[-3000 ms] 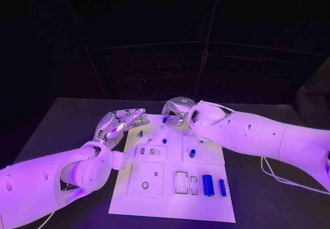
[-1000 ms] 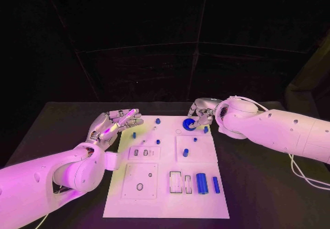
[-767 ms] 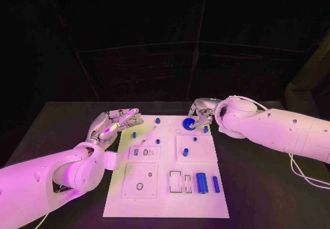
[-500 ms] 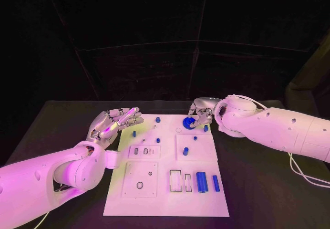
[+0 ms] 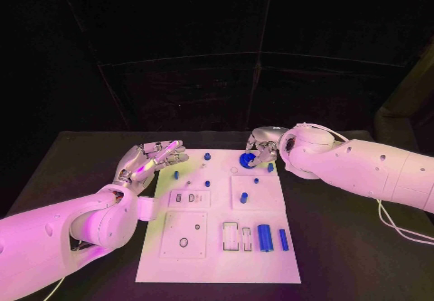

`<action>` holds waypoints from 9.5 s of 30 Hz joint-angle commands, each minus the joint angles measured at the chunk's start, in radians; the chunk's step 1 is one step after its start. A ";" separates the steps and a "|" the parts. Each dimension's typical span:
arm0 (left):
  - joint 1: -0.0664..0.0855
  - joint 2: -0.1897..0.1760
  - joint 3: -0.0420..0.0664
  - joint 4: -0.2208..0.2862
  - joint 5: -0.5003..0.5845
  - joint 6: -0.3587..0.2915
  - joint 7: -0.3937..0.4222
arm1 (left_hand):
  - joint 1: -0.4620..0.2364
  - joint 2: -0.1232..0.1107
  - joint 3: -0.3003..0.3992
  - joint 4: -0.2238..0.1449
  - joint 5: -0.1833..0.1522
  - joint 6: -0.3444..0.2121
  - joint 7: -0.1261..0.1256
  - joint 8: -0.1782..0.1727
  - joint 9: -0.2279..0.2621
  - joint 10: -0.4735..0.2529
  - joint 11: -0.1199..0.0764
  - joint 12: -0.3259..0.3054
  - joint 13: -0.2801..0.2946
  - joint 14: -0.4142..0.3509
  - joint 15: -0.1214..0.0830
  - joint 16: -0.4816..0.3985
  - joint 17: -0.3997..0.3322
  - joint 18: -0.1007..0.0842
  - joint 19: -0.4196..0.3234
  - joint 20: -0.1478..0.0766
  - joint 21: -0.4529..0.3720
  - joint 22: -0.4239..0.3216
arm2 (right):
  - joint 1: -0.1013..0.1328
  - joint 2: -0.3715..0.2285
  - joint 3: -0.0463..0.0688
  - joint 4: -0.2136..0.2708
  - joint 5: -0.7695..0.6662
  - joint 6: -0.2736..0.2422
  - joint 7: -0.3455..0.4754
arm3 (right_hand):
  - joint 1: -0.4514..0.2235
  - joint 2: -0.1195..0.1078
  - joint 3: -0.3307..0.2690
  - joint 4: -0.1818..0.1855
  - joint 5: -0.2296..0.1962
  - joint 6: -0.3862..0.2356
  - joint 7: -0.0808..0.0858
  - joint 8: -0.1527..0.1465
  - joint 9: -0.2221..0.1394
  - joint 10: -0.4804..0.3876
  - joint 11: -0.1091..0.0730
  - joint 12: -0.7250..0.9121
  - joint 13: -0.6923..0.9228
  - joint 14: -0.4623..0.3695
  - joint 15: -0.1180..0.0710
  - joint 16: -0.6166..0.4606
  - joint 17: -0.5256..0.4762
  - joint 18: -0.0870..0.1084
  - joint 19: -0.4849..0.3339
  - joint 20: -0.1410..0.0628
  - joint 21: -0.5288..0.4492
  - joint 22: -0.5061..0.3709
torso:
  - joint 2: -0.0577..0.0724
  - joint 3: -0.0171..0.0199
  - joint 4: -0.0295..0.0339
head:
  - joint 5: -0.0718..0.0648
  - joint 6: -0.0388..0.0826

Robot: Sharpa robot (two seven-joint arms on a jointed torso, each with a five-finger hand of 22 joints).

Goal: Assemble the parts on the task board

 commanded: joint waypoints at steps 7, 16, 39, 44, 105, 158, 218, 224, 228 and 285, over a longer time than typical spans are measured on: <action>0.001 0.000 0.001 0.001 -0.008 0.013 0.003 | 0.001 0.008 0.001 -0.006 0.001 -0.007 0.014 -0.006 -0.001 -0.008 0.003 -0.004 -0.001 0.003 0.007 -0.004 -0.001 0.005 0.007 0.001 -0.005 -0.001 | 0.000 -0.001 0.000 0.016 -0.070 -0.105 0.001 | 0.031 0.054 0.093 -0.027 -0.046 0.075 -0.019 0.021 0.002 0.036 -0.016 0.039 0.046 0.073 -0.015 0.010 0.106 -0.013 0.017 -0.014 0.021 0.024 | -0.001 0.0003 0.0001 | 0.002 -0.007; 0.001 0.000 0.001 0.002 -0.008 0.012 0.003 | 0.001 0.008 0.001 -0.006 0.001 -0.007 0.014 -0.006 -0.001 -0.008 0.003 -0.004 -0.001 0.003 0.007 -0.004 -0.001 0.005 0.007 0.001 -0.005 -0.001 | -0.001 -0.005 0.000 0.064 -0.093 -0.185 0.011 | -0.018 0.035 0.152 -0.020 -0.019 0.094 -0.024 0.007 -0.006 0.042 -0.021 0.042 0.055 0.074 -0.021 0.011 0.111 -0.015 0.019 -0.021 0.028 0.032 | -0.001 -0.0005 0.0008 | 0.008 -0.001; 0.002 0.003 0.001 0.005 -0.008 0.005 0.010 | 0.002 0.010 0.002 -0.007 0.001 -0.007 0.014 -0.006 -0.001 -0.008 0.003 -0.005 -0.001 0.003 0.007 -0.005 -0.001 0.005 0.007 0.002 -0.006 -0.002 | -0.007 0.192 -0.001 0.030 -0.147 -0.169 -0.034 | -0.064 0.001 0.182 -0.007 -0.014 0.088 -0.020 -0.013 -0.010 0.034 -0.017 0.026 0.041 0.073 -0.018 0.009 0.108 -0.015 0.016 -0.018 0.027 0.028 | 0.002 -0.0011 0.0008 | 0.033 0.002; 0.002 0.004 0.001 0.005 -0.008 0.005 0.010 | 0.003 0.010 0.002 -0.008 0.001 -0.007 0.014 -0.006 -0.001 -0.008 0.003 -0.005 -0.001 0.003 0.007 -0.005 -0.001 0.005 0.007 0.002 -0.006 -0.002 | -0.016 0.227 -0.001 0.005 -0.153 -0.142 -0.046 | -0.064 -0.003 0.185 -0.010 -0.014 0.088 -0.019 -0.015 -0.010 0.032 -0.017 0.023 0.038 0.073 -0.018 0.009 0.106 -0.015 0.015 -0.018 0.026 0.026 | 0.001 -0.0007 0.0012 | 0.034 0.001; 0.005 0.003 0.001 -0.005 -0.007 0.011 0.006 | 0.003 0.012 0.003 -0.011 0.001 -0.006 0.013 -0.005 -0.001 -0.006 0.002 -0.005 0.000 0.005 0.007 -0.007 -0.001 0.005 0.008 0.002 -0.008 -0.003 | -0.024 0.077 -0.005 0.087 0.041 -0.302 0.069 | -0.141 -0.018 -0.021 0.062 0.114 0.000 0.011 -0.109 -0.006 0.013 0.012 -0.004 0.025 0.072 0.007 0.004 0.104 -0.012 0.009 0.005 0.012 0.006 | -0.004 0.0036 -0.0117 | 0.030 0.007; 0.004 0.024 0.000 -0.040 -0.007 0.032 -0.012 | 0.002 0.019 0.002 -0.023 0.001 0.006 0.007 -0.002 0.001 0.010 -0.004 -0.003 0.000 0.023 0.000 -0.008 0.001 0.008 0.039 -0.003 0.002 -0.003 | -0.102 -0.181 -0.007 0.090 0.179 -0.247 0.133 | -0.031 -0.004 -0.122 -0.002 0.082 0.010 0.015 -0.099 -0.005 0.029 0.019 0.060 0.076 0.104 0.016 0.055 0.263 -0.126 0.318 0.012 0.364 0.727 | -0.016 0.0140 -0.0337 | -0.005 -0.010; 0.005 0.012 0.000 -0.051 0.036 0.050 -0.009 | 0.007 0.022 0.004 -0.029 0.001 0.006 0.007 -0.003 0.000 0.011 -0.004 -0.004 0.000 0.024 0.000 -0.010 0.001 0.007 0.044 -0.004 0.002 -0.004 | -0.077 -0.169 -0.003 0.236 0.134 -0.284 0.010 | -0.016 0.096 0.093 -0.091 -0.079 0.139 -0.017 -0.077 -0.008 0.052 -0.011 0.084 0.110 0.104 -0.010 0.055 0.263 -0.133 0.327 -0.010 0.382 0.770 | -0.021 0.0106 -0.0304 | 0.003 -0.019; 0.006 0.009 0.000 -0.054 0.047 0.055 -0.009 | 0.008 0.023 0.005 -0.031 0.001 0.007 0.006 -0.002 0.000 0.013 -0.004 -0.004 0.000 0.025 0.000 -0.010 0.001 0.007 0.045 -0.004 0.002 -0.004 | -0.061 -0.104 -0.002 0.259 0.127 -0.274 -0.026 | -0.024 0.095 0.110 -0.095 -0.066 0.140 -0.017 -0.080 -0.008 0.052 -0.011 0.083 0.110 0.104 -0.010 0.055 0.263 -0.133 0.327 -0.010 0.382 0.770 | -0.023 0.0064 -0.0288 | 0.022 -0.020; 0.011 0.011 0.001 -0.059 0.054 0.058 -0.009 | 0.008 0.023 0.005 -0.031 0.001 0.007 0.006 -0.002 0.000 0.013 -0.004 -0.004 0.000 0.025 0.000 -0.010 0.001 0.007 0.045 -0.004 0.002 -0.004 | -0.058 -0.041 -0.003 0.248 0.115 -0.259 -0.035 | -0.028 0.094 0.117 -0.096 -0.061 0.139 -0.017 -0.081 -0.008 0.052 -0.011 0.082 0.109 0.104 -0.010 0.055 0.263 -0.133 0.327 -0.010 0.382 0.770 | -0.024 0.0052 -0.0269 | 0.046 -0.026; 0.034 0.024 0.000 -0.087 0.090 0.070 -0.015 | 0.015 0.026 0.009 -0.039 0.001 0.009 0.006 -0.002 0.000 0.016 -0.005 -0.004 0.000 0.029 -0.001 -0.012 0.001 0.007 0.048 -0.006 0.002 -0.005 | -0.101 0.205 -0.041 0.160 -0.031 -0.114 -0.036 | -0.081 0.047 0.152 -0.110 -0.056 0.130 -0.010 -0.093 -0.008 0.030 -0.004 0.057 0.085 0.104 -0.004 0.055 0.263 -0.131 0.322 -0.005 0.379 0.764 | -0.024 0.0062 -0.0294 | 0.125 -0.054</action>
